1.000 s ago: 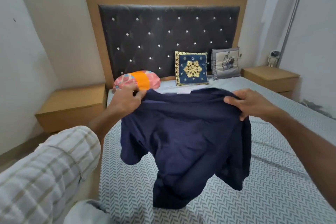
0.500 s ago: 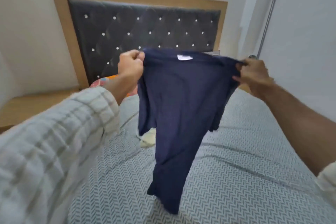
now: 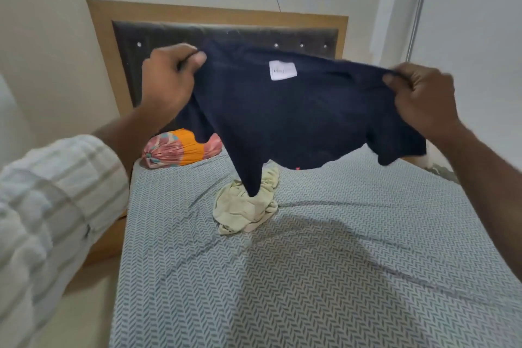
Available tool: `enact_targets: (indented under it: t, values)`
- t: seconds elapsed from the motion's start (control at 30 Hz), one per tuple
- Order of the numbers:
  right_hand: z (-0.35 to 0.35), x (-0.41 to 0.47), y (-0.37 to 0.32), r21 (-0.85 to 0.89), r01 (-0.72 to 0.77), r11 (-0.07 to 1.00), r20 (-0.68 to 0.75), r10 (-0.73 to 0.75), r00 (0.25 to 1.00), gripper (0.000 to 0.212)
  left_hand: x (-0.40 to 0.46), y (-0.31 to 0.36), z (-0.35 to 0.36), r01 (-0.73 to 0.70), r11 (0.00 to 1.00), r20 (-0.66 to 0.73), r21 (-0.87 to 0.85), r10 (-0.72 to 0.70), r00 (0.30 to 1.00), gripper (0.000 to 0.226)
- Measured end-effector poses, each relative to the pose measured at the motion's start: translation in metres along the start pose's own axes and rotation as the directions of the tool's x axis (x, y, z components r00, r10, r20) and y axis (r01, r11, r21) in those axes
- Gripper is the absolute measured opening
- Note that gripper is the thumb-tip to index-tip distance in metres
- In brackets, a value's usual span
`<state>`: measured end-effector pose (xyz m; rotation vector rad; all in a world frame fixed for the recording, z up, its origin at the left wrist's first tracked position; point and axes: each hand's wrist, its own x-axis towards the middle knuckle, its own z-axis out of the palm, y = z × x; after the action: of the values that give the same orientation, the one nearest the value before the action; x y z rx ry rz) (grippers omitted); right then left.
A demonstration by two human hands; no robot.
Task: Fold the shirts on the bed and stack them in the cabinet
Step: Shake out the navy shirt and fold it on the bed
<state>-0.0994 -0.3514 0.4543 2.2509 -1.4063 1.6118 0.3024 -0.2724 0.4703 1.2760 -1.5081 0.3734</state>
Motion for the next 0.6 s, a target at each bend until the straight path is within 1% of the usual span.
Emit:
enact_targets:
  t: [0.1, 0.2, 0.27, 0.37, 0.47, 0.53, 0.57, 0.6]
  values:
    - [0.01, -0.065, 0.02, -0.014, -0.001, 1.0, 0.105, 0.002, 0.994, 0.019, -0.068, -0.014, 0.001, -0.022, 0.998, 0.121, 0.059, 0.015, 0.993, 0.018]
    - [0.025, -0.149, 0.045, -0.046, -0.048, 0.998, 0.235, 0.057, 0.97, 0.02, -0.157, -0.024, 0.009, 0.049, 0.992, 0.233, 0.118, -0.076, 0.969, 0.014]
    - [0.036, -0.209, 0.066, -0.091, -0.1, 0.991, 0.323, 0.124, 0.938, 0.021, -0.223, -0.028, 0.018, 0.074, 0.988, 0.312, 0.132, -0.112, 0.943, 0.012]
    - [0.042, -0.3, 0.092, -0.132, -0.217, 0.967, 0.441, 0.253, 0.861, 0.023, -0.323, -0.029, 0.025, 0.184, 0.977, 0.468, 0.104, -0.212, 0.858, 0.018]
    - [0.032, -0.376, 0.106, -0.155, -0.288, 0.945, 0.502, 0.327, 0.8, 0.027, -0.408, -0.026, 0.022, 0.298, 0.952, 0.561, 0.071, -0.285, 0.777, 0.015]
    - [0.021, -0.423, 0.116, -0.172, -0.312, 0.934, 0.552, 0.354, 0.755, 0.03, -0.452, -0.018, 0.02, 0.291, 0.957, 0.621, 0.023, -0.241, 0.745, 0.015]
    - [0.018, -0.441, 0.121, -0.188, -0.31, 0.932, 0.564, 0.361, 0.743, 0.032, -0.467, -0.017, 0.019, 0.266, 0.964, 0.663, 0.015, -0.208, 0.719, 0.015]
    - [0.013, -0.462, 0.126, -0.211, -0.306, 0.928, 0.578, 0.371, 0.727, 0.034, -0.482, -0.016, 0.018, 0.247, 0.969, 0.715, 0.016, -0.184, 0.675, 0.013]
